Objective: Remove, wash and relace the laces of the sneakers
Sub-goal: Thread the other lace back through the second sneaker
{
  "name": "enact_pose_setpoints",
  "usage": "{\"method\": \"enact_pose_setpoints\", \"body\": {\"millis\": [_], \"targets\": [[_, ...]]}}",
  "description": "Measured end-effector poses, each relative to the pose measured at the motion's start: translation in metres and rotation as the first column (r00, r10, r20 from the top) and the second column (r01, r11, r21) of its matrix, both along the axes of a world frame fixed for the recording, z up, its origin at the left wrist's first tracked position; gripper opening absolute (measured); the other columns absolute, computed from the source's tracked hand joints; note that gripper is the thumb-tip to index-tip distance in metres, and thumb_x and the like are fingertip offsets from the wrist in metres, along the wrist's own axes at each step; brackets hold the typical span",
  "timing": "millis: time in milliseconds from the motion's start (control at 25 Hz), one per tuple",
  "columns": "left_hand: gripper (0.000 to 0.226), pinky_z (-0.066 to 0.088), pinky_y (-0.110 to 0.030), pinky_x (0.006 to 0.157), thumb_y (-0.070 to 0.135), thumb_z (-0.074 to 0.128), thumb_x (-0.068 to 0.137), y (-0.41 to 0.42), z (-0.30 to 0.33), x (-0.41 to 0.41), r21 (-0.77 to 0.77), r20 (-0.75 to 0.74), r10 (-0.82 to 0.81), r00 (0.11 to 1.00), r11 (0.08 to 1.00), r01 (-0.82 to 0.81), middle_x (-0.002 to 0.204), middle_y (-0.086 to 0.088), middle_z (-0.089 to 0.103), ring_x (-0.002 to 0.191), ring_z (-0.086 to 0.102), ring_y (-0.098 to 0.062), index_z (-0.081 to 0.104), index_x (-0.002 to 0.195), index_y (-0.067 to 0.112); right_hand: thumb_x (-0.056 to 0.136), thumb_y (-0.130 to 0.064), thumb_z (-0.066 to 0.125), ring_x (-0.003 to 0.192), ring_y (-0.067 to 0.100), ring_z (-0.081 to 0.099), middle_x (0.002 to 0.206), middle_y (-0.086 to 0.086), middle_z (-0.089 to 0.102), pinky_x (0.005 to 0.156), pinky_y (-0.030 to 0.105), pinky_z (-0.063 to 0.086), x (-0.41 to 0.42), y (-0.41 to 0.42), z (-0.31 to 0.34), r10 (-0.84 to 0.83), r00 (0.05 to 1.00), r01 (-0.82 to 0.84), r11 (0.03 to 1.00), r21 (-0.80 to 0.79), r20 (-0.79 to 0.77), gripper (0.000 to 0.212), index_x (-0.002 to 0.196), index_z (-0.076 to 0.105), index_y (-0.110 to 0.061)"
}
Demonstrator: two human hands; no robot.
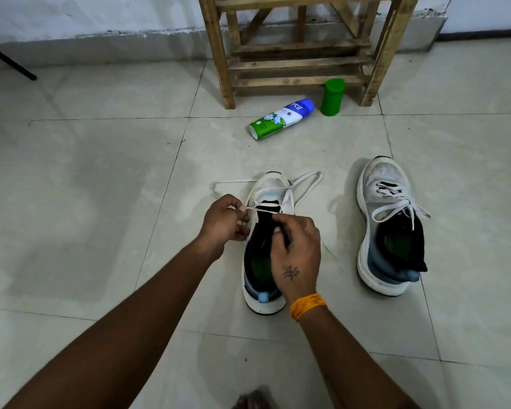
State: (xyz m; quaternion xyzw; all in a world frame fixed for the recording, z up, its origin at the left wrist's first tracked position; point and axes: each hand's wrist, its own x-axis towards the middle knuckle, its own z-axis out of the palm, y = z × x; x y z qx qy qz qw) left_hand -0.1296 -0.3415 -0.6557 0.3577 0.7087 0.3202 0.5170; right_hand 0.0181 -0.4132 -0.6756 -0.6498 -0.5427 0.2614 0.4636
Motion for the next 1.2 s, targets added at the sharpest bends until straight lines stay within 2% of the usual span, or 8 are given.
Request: {"method": "enact_pose_setpoints", "body": {"millis": [120,240,440,560,640,800,1040,1200], "targets": [[0.009,0.057,-0.033,0.053,0.011,0.054,0.097,-0.005,-0.009,-0.037,-0.073,-0.234,0.121,0.965,0.987,-0.141,0.081,-0.013,0.067,0.053,0.066,-0.027,0.056,0.088,0.01,0.098,-0.014,0.056,0.102,0.02,0.058,0.109,-0.003,0.061,0.092,0.039,0.049,0.005,-0.003,-0.006,-0.065,0.998,0.066,0.997,0.039,-0.016,0.022,0.115,0.069,-0.022],[0.011,0.061,-0.039,0.073,0.019,0.056,0.083,-0.015,-0.02,-0.078,-0.107,-0.633,-0.058,0.772,0.994,-0.014,0.085,-0.011,0.072,0.072,0.071,-0.033,0.066,0.084,0.015,0.102,-0.02,0.059,0.105,0.016,0.06,0.111,-0.006,0.062,0.095,0.041,0.05,0.002,-0.005,-0.005,-0.069,0.997,0.071,0.996,0.049,-0.046,0.02,0.119,0.07,-0.021],[0.009,0.051,-0.026,0.071,0.035,0.076,0.085,-0.003,-0.008,-0.029,0.125,-0.655,-0.232,0.72,0.906,0.405,0.076,0.011,0.069,0.076,0.064,-0.009,0.073,0.092,0.031,0.101,-0.022,0.062,0.104,0.017,0.061,0.11,-0.004,0.062,0.094,0.036,0.05,-0.003,-0.003,-0.007,-0.075,0.995,0.078,0.996,0.054,-0.062,0.019,0.118,0.072,-0.021],[0.002,0.051,-0.03,0.067,0.028,0.074,0.087,0.003,-0.004,-0.007,0.269,-0.713,-0.237,0.659,0.776,0.57,0.078,0.009,0.071,0.076,0.064,-0.011,0.074,0.089,0.028,0.1,-0.023,0.062,0.103,0.017,0.06,0.108,-0.003,0.061,0.093,0.035,0.05,-0.006,-0.004,-0.006,-0.064,0.997,0.067,0.996,0.056,-0.05,0.019,0.116,0.072,-0.022],[0.005,0.05,-0.032,0.066,0.02,0.068,0.085,0.004,-0.009,-0.016,0.23,-0.788,-0.188,0.586,0.793,0.564,0.082,0.007,0.069,0.079,0.064,-0.019,0.072,0.084,0.024,0.101,-0.022,0.062,0.104,0.017,0.06,0.109,-0.004,0.061,0.093,0.034,0.05,-0.005,-0.002,-0.007,-0.066,0.997,0.068,0.996,0.054,-0.047,0.018,0.116,0.072,-0.021],[0.005,0.037,-0.026,0.06,0.017,0.064,0.077,-0.003,-0.016,-0.059,-0.225,-0.884,-0.346,0.316,0.905,0.362,0.076,0.002,0.054,0.081,0.067,-0.03,0.064,0.081,0.016,0.101,-0.02,0.062,0.105,0.016,0.06,0.111,-0.004,0.061,0.094,0.032,0.049,-0.002,-0.004,-0.007,-0.063,0.997,0.066,0.996,0.056,-0.046,0.017,0.116,0.071,-0.02],[0.021,0.048,-0.032,0.065,0.019,0.063,0.086,0.001,-0.015,-0.021,0.196,-0.824,-0.241,0.512,0.727,0.658,0.092,0.003,0.066,0.081,0.063,-0.021,0.071,0.104,0.024,0.1,-0.025,0.061,0.103,0.016,0.06,0.11,-0.005,0.061,0.091,0.034,0.05,-0.005,-0.003,-0.008,-0.062,0.997,0.065,0.996,0.062,-0.053,0.019,0.115,0.071,-0.021],[0.005,0.042,-0.029,0.066,0.019,0.064,0.086,0.005,-0.008,-0.037,-0.048,-0.921,-0.224,0.318,0.876,0.48,0.087,-0.002,0.064,0.085,0.066,-0.029,0.065,0.084,0.014,0.101,-0.027,0.06,0.105,0.016,0.06,0.11,-0.006,0.06,0.092,0.035,0.051,-0.003,-0.004,-0.008,-0.049,0.997,0.052,0.997,0.052,-0.063,0.02,0.117,0.071,-0.022]]}}
